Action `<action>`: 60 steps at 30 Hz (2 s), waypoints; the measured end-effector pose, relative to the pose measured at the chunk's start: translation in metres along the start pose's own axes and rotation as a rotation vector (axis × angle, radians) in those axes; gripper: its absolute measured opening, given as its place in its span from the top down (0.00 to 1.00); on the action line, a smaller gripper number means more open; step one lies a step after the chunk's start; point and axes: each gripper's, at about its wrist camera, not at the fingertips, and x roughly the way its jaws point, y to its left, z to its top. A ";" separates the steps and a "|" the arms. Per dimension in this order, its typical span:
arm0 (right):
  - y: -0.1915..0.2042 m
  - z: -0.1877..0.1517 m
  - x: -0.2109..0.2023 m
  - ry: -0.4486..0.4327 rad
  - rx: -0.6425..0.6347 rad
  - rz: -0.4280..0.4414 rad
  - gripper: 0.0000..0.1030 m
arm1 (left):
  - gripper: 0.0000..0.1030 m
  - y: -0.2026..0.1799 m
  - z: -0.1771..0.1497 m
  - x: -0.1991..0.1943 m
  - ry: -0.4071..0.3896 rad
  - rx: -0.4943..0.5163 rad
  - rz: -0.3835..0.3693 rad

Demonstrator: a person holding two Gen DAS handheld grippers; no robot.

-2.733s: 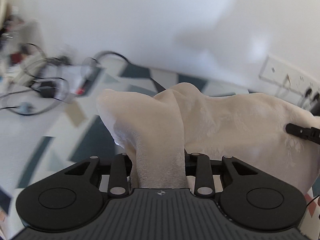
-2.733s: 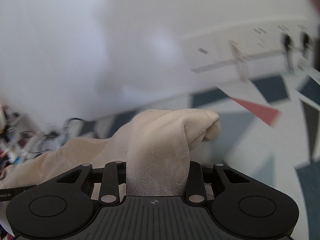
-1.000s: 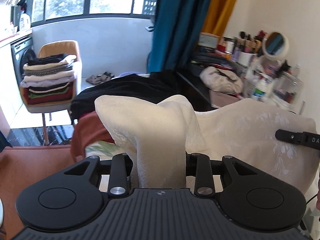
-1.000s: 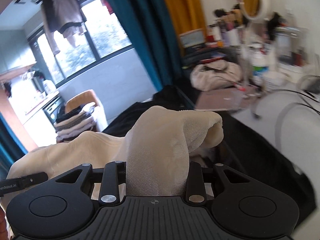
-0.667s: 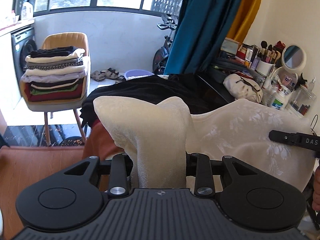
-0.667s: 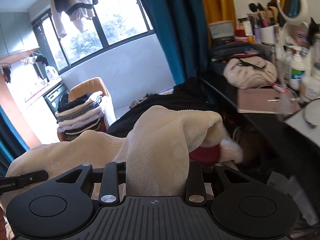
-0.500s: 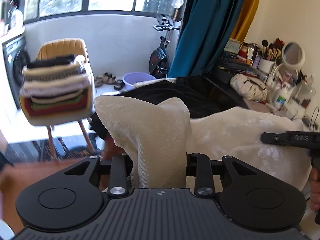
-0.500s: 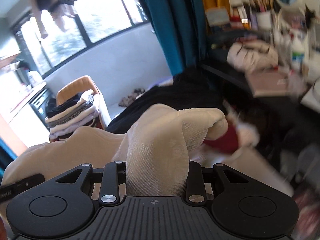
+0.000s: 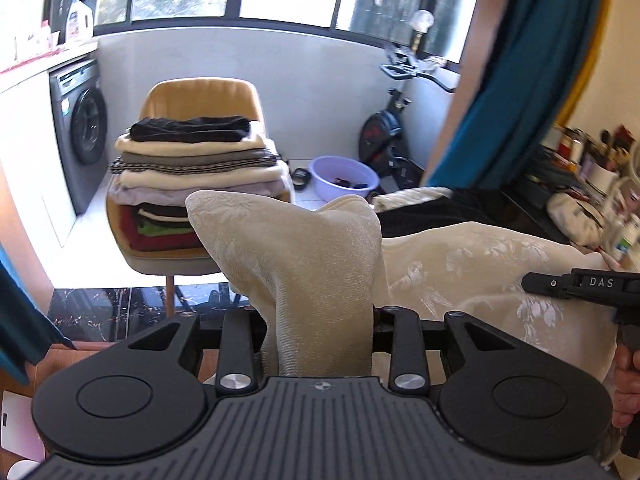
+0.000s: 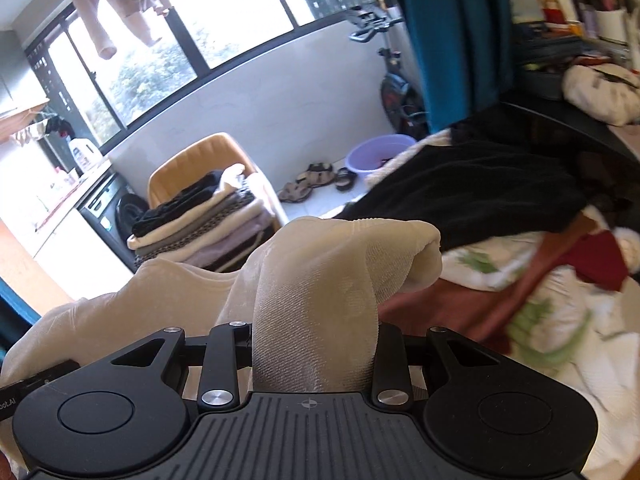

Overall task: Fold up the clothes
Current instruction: 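Lift the folded robe with both grippers and carry it toward the mustard chair, then lower the robe onto the clothes stack and open both grippers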

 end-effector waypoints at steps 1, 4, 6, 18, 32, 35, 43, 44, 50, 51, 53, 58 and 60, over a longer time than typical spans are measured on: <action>0.008 0.002 0.010 0.004 -0.003 0.002 0.73 | 0.68 0.010 0.005 0.007 0.001 -0.007 0.003; 0.030 0.012 0.044 0.015 -0.012 0.009 0.73 | 0.68 0.041 0.020 0.026 0.002 -0.027 0.013; 0.045 0.023 0.072 0.017 -0.028 0.017 0.73 | 0.68 0.061 0.036 0.046 0.006 -0.042 0.018; 0.112 0.177 0.295 0.027 -0.062 0.122 0.73 | 0.68 0.169 0.204 0.191 -0.022 -0.033 0.090; 0.258 0.375 0.489 -0.106 -0.122 0.191 0.73 | 0.68 0.352 0.408 0.317 -0.133 -0.085 0.040; 0.286 0.398 0.530 -0.110 -0.113 0.156 0.73 | 0.68 0.387 0.426 0.348 -0.099 -0.099 0.014; 0.330 0.398 0.620 -0.056 -0.111 0.051 0.73 | 0.68 0.448 0.447 0.430 0.020 -0.118 -0.028; 0.332 0.395 0.631 -0.043 -0.113 0.038 0.73 | 0.68 0.456 0.445 0.439 0.037 -0.128 -0.024; 0.340 0.380 0.703 0.047 -0.155 -0.026 0.73 | 0.67 0.495 0.427 0.493 0.137 -0.196 0.016; 0.342 0.377 0.715 0.062 -0.161 -0.037 0.72 | 0.67 0.499 0.421 0.502 0.152 -0.207 0.028; 0.343 0.370 0.739 0.095 -0.176 -0.060 0.72 | 0.66 0.506 0.406 0.524 0.189 -0.217 0.060; 0.319 0.337 0.813 0.208 -0.140 -0.192 0.70 | 0.52 0.516 0.369 0.573 0.279 -0.192 0.154; 0.312 0.330 0.826 0.218 -0.125 -0.205 0.62 | 0.41 0.521 0.369 0.573 0.290 -0.199 0.152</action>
